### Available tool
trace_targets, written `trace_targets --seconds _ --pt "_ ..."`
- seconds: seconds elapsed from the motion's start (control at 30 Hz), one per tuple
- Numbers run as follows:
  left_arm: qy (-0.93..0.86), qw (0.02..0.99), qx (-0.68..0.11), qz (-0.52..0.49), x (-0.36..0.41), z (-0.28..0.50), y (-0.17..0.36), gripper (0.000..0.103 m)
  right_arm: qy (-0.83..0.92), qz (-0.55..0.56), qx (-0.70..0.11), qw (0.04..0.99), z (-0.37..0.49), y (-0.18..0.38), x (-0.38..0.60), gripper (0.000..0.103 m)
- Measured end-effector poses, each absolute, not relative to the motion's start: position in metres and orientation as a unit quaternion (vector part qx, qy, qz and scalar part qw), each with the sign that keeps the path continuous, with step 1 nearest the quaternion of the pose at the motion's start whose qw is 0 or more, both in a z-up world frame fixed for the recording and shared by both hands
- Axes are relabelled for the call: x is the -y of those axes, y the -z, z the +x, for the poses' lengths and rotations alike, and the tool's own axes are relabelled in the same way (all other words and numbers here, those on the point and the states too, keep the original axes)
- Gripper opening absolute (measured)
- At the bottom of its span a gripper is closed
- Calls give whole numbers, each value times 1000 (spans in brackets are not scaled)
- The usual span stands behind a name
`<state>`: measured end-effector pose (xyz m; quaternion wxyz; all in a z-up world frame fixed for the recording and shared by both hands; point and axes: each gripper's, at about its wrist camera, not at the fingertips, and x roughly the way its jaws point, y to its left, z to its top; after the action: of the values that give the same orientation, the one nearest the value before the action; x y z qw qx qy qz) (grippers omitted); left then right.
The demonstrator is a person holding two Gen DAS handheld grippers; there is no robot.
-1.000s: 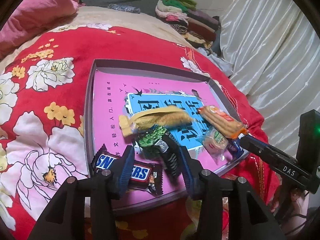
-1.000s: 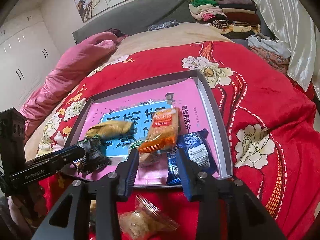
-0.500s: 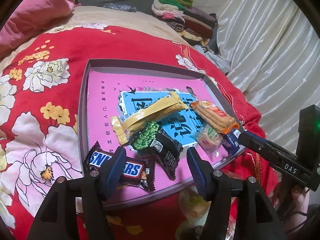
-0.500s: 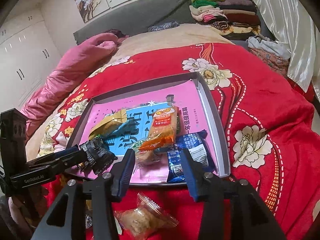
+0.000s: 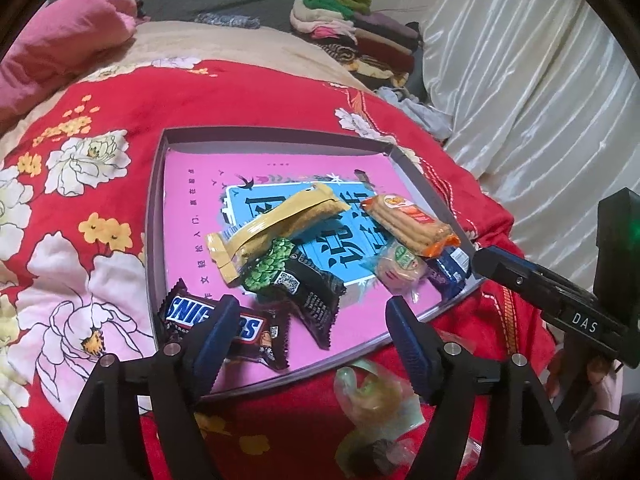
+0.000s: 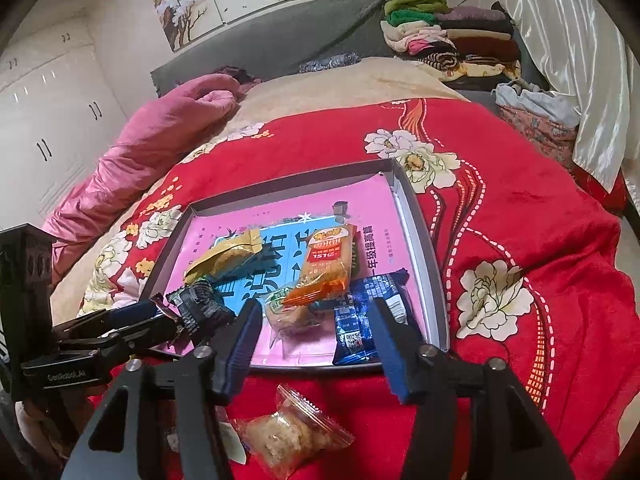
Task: Organize snacks
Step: 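Withdraw both open tools from the tray toward the bagged snacks on the bed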
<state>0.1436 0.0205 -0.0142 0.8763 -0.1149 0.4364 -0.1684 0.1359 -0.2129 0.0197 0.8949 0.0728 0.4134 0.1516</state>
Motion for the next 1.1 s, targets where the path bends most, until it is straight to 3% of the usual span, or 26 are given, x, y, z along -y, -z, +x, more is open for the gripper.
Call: trace_targets --seconds 1.1 --pt "162 880 -425 -134 -31 89 -13 79 -187 61 -394 898 103 -42 214 63"
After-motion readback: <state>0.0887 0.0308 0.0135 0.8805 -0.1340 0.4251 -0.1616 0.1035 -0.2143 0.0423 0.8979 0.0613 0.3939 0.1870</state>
